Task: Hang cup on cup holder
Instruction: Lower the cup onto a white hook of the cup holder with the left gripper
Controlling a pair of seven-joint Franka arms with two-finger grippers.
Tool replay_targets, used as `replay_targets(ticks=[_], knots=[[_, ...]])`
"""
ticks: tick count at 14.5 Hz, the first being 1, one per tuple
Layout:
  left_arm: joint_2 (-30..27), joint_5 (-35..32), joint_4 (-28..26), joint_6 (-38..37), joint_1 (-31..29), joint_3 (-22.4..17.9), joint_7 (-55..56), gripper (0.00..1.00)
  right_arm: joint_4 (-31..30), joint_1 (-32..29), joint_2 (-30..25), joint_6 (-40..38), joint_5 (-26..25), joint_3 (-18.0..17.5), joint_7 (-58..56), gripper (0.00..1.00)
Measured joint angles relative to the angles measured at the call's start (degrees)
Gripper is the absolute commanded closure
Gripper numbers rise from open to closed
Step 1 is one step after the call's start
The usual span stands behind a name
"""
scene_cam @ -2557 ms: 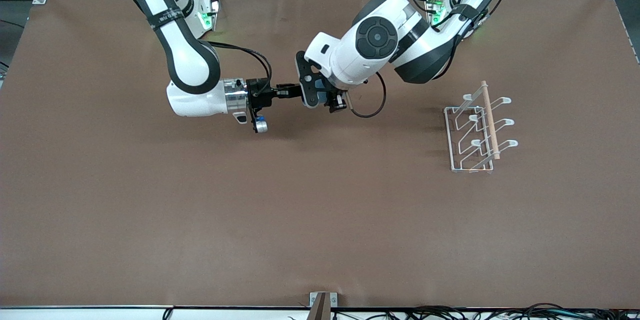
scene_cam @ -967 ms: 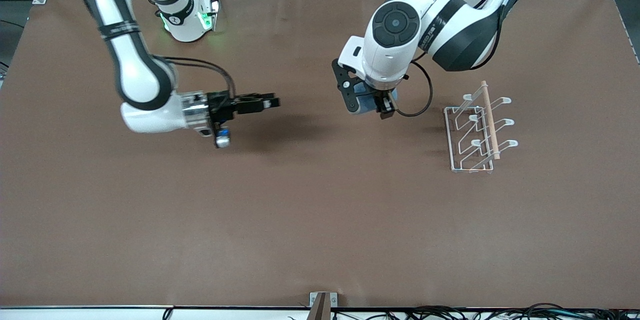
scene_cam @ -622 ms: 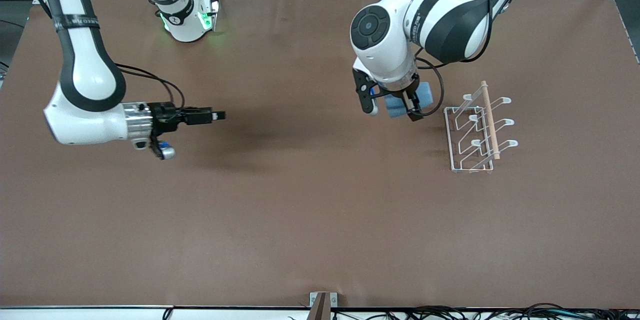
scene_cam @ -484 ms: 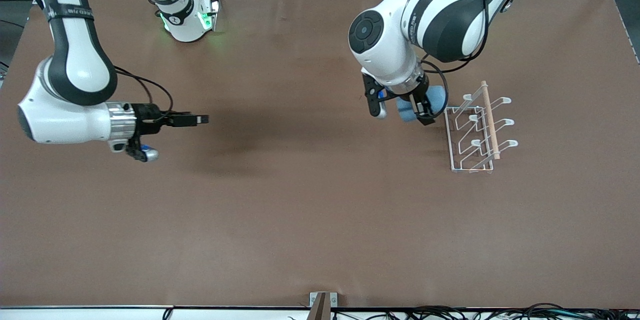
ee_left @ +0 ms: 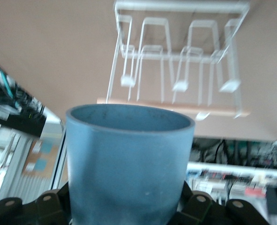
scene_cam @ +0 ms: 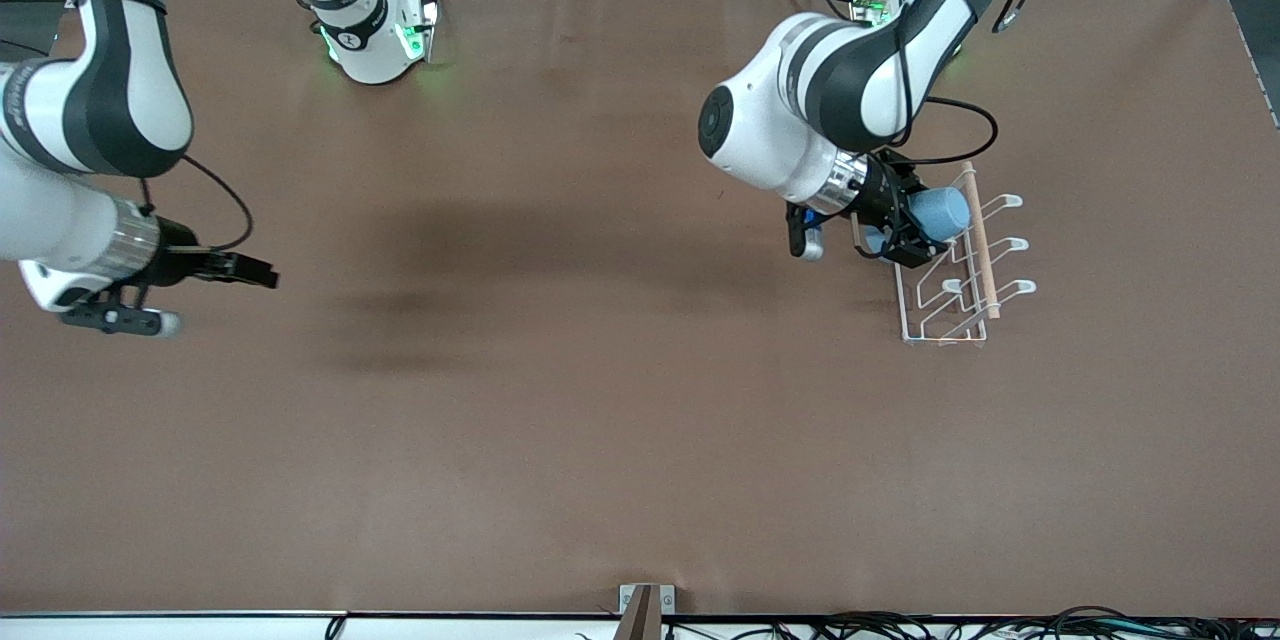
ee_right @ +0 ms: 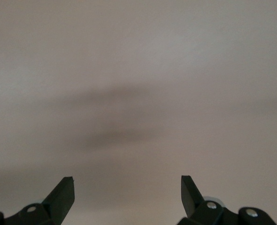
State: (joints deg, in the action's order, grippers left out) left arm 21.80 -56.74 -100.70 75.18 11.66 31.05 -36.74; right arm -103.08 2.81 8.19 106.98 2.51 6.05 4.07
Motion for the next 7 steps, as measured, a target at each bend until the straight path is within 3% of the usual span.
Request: replay_targets(ticks=[7], knots=[[8.67, -14.05, -3.01, -4.38, -2.23, -1.1, -2.88, 1.0, 14.33, -3.03, -3.17, -14.14, -2.43, 0.04, -1.69, 0.0]])
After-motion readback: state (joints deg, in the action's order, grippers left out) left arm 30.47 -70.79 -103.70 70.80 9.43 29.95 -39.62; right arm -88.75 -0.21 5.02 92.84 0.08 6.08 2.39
